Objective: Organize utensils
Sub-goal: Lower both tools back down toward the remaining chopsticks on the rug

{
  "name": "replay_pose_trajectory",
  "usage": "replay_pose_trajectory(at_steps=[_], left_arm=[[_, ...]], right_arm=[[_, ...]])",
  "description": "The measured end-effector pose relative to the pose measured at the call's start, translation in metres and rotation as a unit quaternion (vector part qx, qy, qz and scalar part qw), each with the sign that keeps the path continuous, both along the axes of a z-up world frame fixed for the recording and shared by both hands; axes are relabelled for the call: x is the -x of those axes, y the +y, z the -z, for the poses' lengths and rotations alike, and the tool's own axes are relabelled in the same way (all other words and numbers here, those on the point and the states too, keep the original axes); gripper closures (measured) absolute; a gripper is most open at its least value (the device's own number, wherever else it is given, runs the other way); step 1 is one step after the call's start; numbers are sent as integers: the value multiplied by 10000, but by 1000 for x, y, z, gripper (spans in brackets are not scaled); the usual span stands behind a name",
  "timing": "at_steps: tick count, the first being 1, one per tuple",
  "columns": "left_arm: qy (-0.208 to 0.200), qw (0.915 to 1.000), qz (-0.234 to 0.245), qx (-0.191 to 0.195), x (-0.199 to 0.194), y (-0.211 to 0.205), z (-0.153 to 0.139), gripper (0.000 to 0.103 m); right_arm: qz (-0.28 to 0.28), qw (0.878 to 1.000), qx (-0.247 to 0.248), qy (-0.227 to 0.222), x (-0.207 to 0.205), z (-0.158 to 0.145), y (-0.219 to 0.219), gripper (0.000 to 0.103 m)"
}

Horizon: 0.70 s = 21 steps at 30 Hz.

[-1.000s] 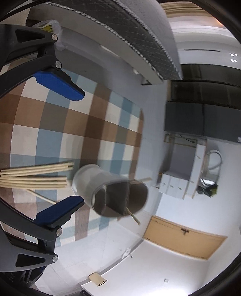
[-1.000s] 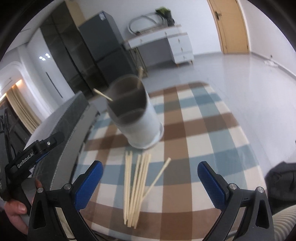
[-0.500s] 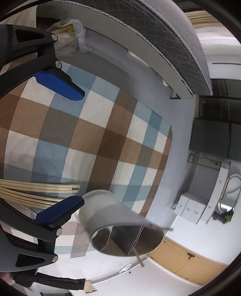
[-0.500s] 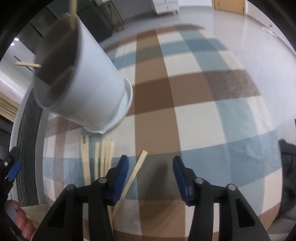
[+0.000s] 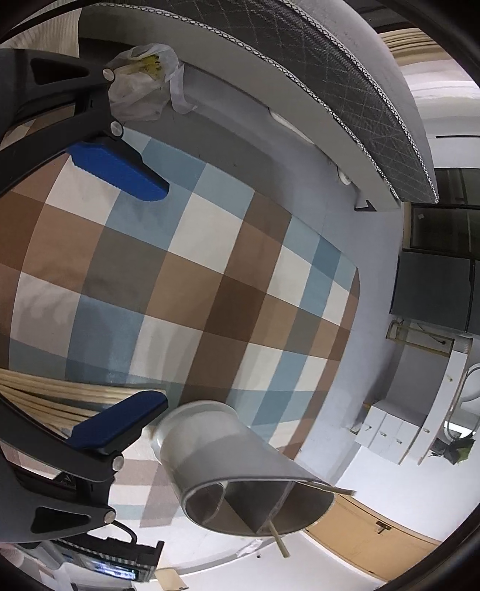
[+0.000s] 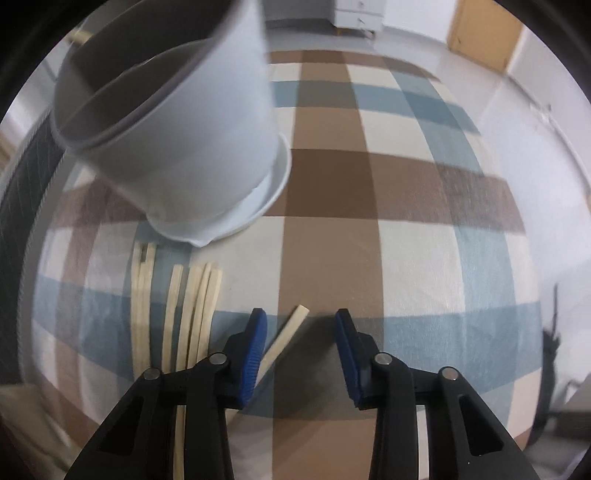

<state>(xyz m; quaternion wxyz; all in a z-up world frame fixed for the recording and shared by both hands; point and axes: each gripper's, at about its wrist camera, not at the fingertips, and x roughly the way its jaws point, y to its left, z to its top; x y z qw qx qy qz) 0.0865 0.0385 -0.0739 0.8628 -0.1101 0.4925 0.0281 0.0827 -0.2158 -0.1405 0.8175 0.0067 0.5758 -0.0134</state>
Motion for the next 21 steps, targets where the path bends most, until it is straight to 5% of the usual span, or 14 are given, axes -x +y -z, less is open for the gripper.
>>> replay_pose_trajectory(at_steps=[3,8,21], left_arm=[[38,9999,110,-45,0,-3,4,3],[230,9985,497,-30,-2,-17,18,3],[953,9892,1100,-164,-3,-58,56,3]], right_arm=[[17,9999,-26,-169,5,0,-5,93],[248,9975,-569,-330,7,0,-25,103],[767,9837,-1573,-405,-4,-13,-53,101]])
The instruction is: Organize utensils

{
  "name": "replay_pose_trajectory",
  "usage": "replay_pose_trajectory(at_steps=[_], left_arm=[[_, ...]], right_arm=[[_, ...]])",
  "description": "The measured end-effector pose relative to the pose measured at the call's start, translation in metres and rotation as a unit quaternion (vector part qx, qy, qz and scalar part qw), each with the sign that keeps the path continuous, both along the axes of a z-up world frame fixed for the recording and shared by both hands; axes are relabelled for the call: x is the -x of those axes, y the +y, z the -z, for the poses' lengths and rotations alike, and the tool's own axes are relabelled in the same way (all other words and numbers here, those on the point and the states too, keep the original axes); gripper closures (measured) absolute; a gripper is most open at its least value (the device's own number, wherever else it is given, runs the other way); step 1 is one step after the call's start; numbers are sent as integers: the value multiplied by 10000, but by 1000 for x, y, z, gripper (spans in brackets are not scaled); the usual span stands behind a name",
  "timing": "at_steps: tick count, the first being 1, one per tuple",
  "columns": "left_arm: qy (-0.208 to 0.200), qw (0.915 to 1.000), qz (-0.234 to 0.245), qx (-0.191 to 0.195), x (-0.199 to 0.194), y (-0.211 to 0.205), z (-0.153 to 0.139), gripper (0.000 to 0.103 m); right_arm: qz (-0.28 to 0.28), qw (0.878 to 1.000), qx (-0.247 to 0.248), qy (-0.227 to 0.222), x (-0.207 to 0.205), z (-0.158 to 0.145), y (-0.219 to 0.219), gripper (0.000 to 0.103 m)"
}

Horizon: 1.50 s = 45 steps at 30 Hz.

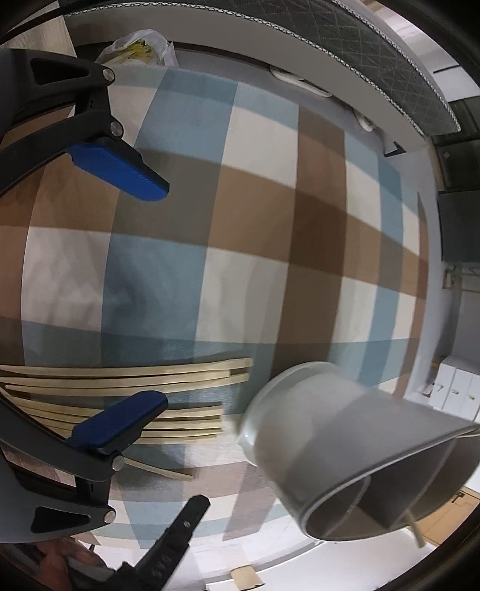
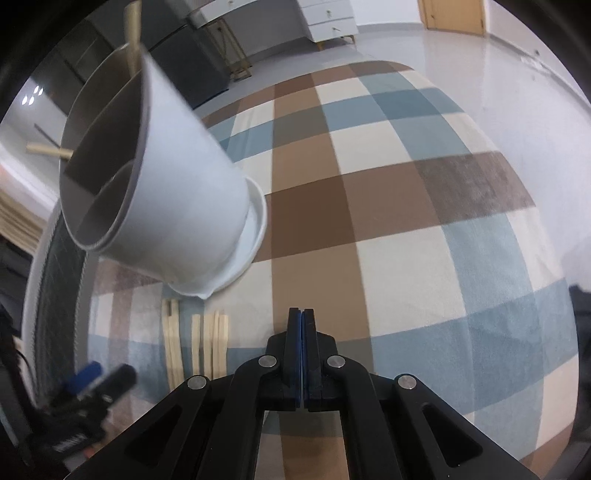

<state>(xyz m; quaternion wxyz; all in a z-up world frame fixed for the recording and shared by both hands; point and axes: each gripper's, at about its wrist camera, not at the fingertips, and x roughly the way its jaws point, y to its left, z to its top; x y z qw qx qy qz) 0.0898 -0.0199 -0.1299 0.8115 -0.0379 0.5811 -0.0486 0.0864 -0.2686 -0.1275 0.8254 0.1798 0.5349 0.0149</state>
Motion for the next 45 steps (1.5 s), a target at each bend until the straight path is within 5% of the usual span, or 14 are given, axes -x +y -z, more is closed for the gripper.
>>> replay_pose_trajectory(at_steps=[7,12,19,24,27,29,36,45], left_arm=[[210,9992,118,-329,0,-11,14,3],[312,9987,59,-409,-3,-9,17,4],[311,9981,93,-528,-14,-13,20,9],[176,9983,203,-517,-30,-20,16,31],[71,9983,309,-495,-37,-28,13,60],[53,9979,438,-470,-42,-34,11,98],[-1,9994,333,54,-33,-23,6,102],[-730,9920,-83,1025,-13,20,-47,102]], right_arm=[[237,9991,-351,20,-1,-2,-12,99],[243,9990,-329,-175,2,-11,-13,80],[409,9982,-372,-223,4,-14,-21,70],[473,9979,-379,-222,3,-14,-25,67],[447,9981,-375,-184,2,-12,-25,67],[413,9984,-352,-160,2,-11,-26,67],[217,9975,-622,270,2,-1,-28,67],[-45,9965,-226,804,-12,7,4,67]])
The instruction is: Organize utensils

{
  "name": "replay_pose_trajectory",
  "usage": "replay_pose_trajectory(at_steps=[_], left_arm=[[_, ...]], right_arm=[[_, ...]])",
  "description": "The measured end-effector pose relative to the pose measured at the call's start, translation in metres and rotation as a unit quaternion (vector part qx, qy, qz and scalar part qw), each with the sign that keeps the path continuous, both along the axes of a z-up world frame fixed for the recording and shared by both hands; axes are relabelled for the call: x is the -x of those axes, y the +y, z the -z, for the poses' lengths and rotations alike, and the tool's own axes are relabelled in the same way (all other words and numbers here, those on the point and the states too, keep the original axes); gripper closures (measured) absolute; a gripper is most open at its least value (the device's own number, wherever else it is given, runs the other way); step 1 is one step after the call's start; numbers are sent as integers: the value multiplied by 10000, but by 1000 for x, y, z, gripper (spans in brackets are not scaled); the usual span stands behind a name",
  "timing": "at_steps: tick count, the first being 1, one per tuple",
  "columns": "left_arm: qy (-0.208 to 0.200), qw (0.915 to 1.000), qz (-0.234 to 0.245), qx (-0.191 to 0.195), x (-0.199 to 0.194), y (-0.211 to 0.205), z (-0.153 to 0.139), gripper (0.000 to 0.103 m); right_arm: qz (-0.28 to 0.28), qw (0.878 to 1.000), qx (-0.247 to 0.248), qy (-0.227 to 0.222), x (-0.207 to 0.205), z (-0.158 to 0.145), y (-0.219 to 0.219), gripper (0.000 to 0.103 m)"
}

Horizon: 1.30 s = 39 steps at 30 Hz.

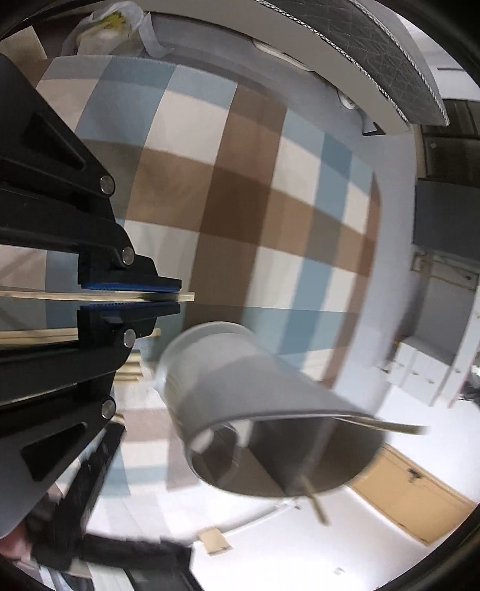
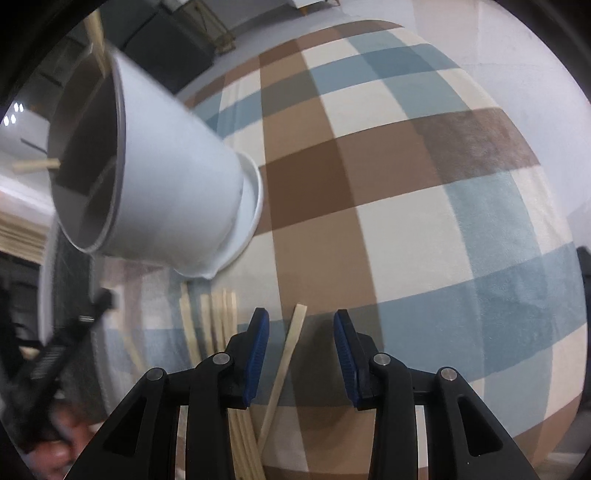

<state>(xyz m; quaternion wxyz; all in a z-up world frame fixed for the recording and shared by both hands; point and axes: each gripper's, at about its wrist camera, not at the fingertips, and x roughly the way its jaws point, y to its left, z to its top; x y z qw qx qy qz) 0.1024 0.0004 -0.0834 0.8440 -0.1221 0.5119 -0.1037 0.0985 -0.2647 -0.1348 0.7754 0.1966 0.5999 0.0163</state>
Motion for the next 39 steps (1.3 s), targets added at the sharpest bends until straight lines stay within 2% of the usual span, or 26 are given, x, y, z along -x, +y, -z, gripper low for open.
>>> replay_pose_trajectory(at_steps=[6,8,10,11,12,13,15,19,23,25,30,37,38,39], left_arm=[[-82,9988,-296,382,-3,18,-16,102],[-112,9980,-377,503,-2,26,-20,102],[-202,9977,-398,519,0,31,-26,102],[-305,9975,-414,480,3,33,-31,102],[-363,9974,-412,462,5,34,-33,102],[-433,9972,-389,459,8,35,-38,102],[-522,9969,-364,467,15,38,-43,102],[-668,9965,-294,418,31,35,-49,102],[-853,9958,-126,300,46,25,-61,102],[-937,9952,-45,275,53,20,-68,102],[-1088,9938,207,39,67,3,-85,102],[-1381,9892,478,-111,80,-17,-115,102],[-1445,9881,510,-103,80,-19,-121,102],[-1486,9875,515,-95,80,-20,-126,102]], right_arm=[[-84,9960,855,248,-10,5,32,66],[-180,9907,1318,293,-11,7,47,69],[-334,9862,1605,241,-10,8,61,77],[-458,9832,1758,184,-9,9,68,90],[-622,9822,1769,73,-7,9,74,95],[-783,9792,1873,11,-5,9,79,95],[-852,9814,1716,-91,-1,9,79,98],[-665,9873,1304,-612,13,-4,62,98],[-646,9840,1075,-1262,37,-30,47,98],[-713,9787,950,-1677,52,-45,40,98],[-963,9536,958,-2686,93,-85,43,98],[-865,9363,710,-3328,101,-122,37,99],[-829,9348,649,-3393,103,-126,35,103],[-788,9330,596,-3462,103,-131,32,103]])
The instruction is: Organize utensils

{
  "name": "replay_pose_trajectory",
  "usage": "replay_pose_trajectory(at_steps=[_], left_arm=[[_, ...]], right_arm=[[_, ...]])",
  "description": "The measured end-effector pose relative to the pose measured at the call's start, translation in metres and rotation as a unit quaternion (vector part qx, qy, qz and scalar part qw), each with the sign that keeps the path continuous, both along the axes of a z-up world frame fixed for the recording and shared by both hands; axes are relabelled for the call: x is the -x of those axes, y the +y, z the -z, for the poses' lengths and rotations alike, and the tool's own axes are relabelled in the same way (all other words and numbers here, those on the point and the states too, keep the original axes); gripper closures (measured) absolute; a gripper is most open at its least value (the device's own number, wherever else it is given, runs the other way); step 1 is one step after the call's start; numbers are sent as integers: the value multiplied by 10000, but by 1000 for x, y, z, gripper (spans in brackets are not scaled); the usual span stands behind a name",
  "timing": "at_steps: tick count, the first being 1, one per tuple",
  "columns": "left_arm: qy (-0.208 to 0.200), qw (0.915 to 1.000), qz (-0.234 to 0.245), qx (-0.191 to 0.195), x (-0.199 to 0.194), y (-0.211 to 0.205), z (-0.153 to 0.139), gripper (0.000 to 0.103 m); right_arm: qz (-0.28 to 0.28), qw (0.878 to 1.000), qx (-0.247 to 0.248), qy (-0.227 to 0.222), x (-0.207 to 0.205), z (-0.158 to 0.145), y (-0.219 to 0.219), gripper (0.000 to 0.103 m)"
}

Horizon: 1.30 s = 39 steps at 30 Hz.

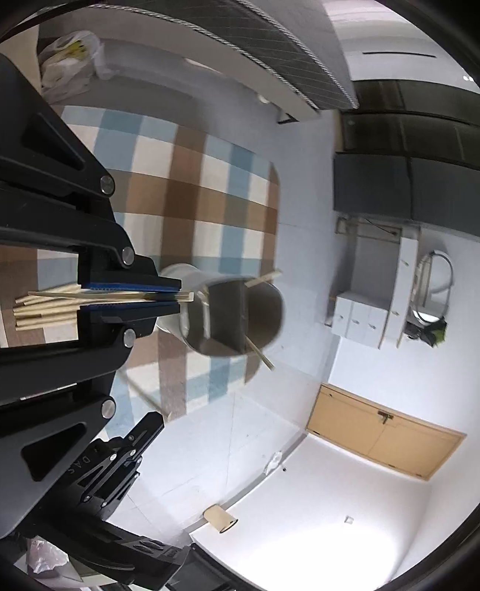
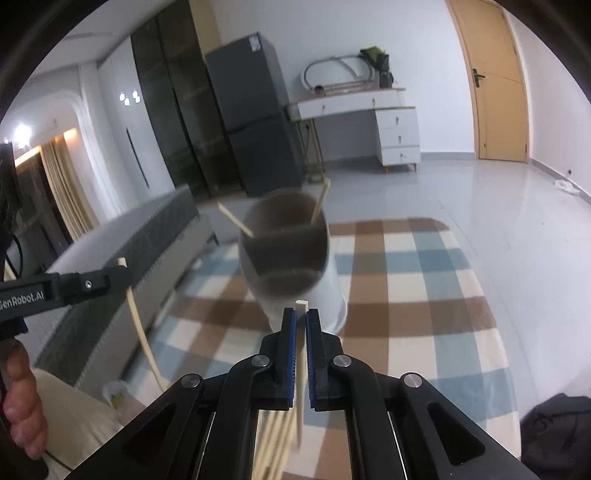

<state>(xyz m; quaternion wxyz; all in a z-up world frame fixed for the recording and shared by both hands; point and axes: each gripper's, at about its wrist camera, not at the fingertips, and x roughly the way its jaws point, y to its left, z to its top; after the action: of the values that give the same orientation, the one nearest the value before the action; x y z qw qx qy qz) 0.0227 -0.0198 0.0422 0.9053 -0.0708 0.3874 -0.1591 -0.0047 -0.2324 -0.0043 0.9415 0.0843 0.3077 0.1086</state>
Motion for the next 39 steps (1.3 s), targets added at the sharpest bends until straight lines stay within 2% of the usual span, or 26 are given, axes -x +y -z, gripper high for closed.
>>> replay_pose_trajectory(at_steps=[3,6,11,14,16,17,18,20,24,31,34,37,38,39], left_arm=[[-196,9998,63,19,-5,-4,-19,102],[-338,9994,83,-12,-10,-6,-30,102],[-293,9995,119,34,-18,0,-23,102],[-193,9997,146,1,-21,0,-8,102],[-96,9999,141,-2,-23,-1,1,102],[1,9999,137,26,-27,1,10,102],[51,9999,138,42,-26,0,12,102],[166,9998,112,14,-31,2,27,102],[356,9993,45,57,-39,10,43,102],[608,9979,-113,179,-55,25,65,102],[600,9980,-135,173,-58,28,67,102],[617,9977,-131,229,-58,30,68,102],[616,9978,-134,218,-58,29,68,102],[608,9979,-124,195,-58,28,67,102]], right_arm=[[-58,9996,-151,-244,0,-17,-3,103],[-159,9996,-108,-223,-8,-17,-3,103],[-184,9991,-379,83,-22,-11,-19,103],[-85,9977,-325,590,-41,4,-28,99],[103,9943,-351,1000,-56,20,-38,86],[217,9913,-363,1248,-65,31,-43,64],[334,9873,-429,1495,-74,42,-48,60],[475,9808,-555,1806,-92,64,-57,60],[766,9700,-389,2276,-127,98,-65,60],[1017,9664,196,2351,-171,125,-60,60],[1186,9590,515,2520,-181,140,-55,67],[1234,9604,843,2353,-180,142,-44,76],[1179,9600,966,2348,-181,143,-39,81],[1106,9599,1115,2323,-181,143,-35,93]])
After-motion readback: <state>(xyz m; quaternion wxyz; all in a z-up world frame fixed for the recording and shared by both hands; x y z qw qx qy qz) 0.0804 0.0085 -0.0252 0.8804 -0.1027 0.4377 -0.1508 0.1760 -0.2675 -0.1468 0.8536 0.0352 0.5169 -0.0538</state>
